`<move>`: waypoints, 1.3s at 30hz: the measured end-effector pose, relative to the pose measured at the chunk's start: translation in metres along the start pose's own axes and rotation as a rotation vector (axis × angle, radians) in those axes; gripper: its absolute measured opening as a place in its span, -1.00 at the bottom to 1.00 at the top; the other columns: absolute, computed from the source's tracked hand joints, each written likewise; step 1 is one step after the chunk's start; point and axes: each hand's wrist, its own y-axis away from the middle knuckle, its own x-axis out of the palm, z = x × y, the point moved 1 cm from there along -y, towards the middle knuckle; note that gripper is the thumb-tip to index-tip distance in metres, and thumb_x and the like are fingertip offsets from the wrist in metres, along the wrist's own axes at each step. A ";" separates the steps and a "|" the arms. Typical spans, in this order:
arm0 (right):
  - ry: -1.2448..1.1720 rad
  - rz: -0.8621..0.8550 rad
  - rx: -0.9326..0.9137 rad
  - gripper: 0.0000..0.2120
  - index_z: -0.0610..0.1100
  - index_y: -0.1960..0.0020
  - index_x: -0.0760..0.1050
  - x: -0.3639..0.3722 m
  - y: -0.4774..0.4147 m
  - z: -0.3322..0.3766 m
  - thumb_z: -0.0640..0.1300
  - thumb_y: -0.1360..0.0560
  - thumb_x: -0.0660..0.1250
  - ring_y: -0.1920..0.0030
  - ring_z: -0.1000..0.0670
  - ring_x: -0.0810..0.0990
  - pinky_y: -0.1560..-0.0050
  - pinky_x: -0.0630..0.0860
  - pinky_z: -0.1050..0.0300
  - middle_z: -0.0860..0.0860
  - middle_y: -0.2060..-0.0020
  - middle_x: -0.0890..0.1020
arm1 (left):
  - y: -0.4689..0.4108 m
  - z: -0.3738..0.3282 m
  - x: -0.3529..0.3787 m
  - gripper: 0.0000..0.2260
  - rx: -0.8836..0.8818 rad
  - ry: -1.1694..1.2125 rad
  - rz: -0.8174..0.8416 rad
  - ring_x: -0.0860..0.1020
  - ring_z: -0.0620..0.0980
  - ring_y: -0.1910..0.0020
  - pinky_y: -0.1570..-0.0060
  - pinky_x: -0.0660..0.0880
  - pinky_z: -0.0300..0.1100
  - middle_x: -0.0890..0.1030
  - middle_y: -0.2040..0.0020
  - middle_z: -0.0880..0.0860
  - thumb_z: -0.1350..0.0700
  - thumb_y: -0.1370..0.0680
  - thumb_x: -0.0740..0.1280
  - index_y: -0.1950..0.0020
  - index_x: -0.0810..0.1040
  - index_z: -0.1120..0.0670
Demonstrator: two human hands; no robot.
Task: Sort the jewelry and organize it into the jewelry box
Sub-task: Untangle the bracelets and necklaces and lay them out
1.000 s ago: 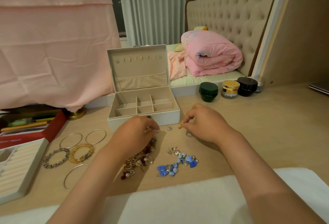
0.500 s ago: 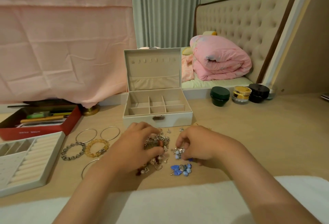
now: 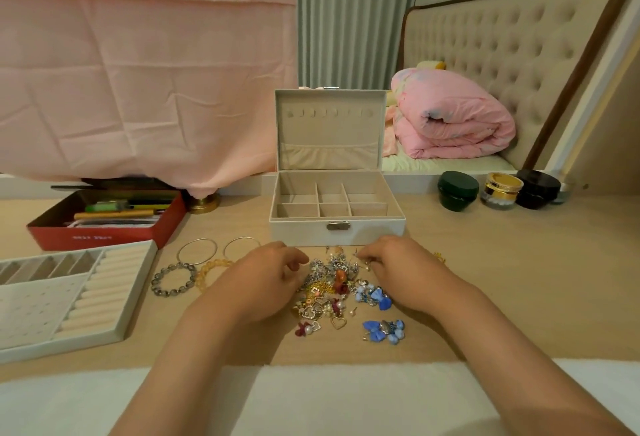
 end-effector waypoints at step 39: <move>-0.032 0.239 -0.136 -0.95 0.05 0.16 0.66 -0.007 -0.044 0.073 -0.05 -0.49 0.46 0.17 0.16 0.63 0.05 0.63 0.09 0.14 0.19 0.68 | -0.010 0.021 -0.003 -0.84 -0.030 0.091 -0.029 0.55 -0.16 0.06 0.05 0.49 -0.21 0.64 0.02 -0.15 0.01 -0.55 0.39 -0.11 0.67 -0.12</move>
